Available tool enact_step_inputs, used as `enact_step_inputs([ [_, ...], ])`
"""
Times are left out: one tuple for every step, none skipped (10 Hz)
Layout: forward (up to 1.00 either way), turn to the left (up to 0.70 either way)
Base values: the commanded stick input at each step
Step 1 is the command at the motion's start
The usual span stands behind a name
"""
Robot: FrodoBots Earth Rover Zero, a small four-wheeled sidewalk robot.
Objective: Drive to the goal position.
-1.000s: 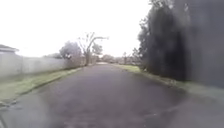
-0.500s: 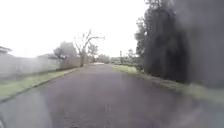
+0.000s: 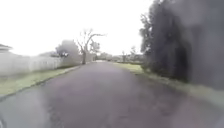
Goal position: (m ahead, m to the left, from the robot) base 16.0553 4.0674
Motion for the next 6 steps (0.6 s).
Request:
enact_step_inputs([
  [0.7,0.0],
  [0.7,0.0],
  [0.7,0.0],
  [0.7,0.0],
  [0.7,0.0],
  [0.7,0.0],
])
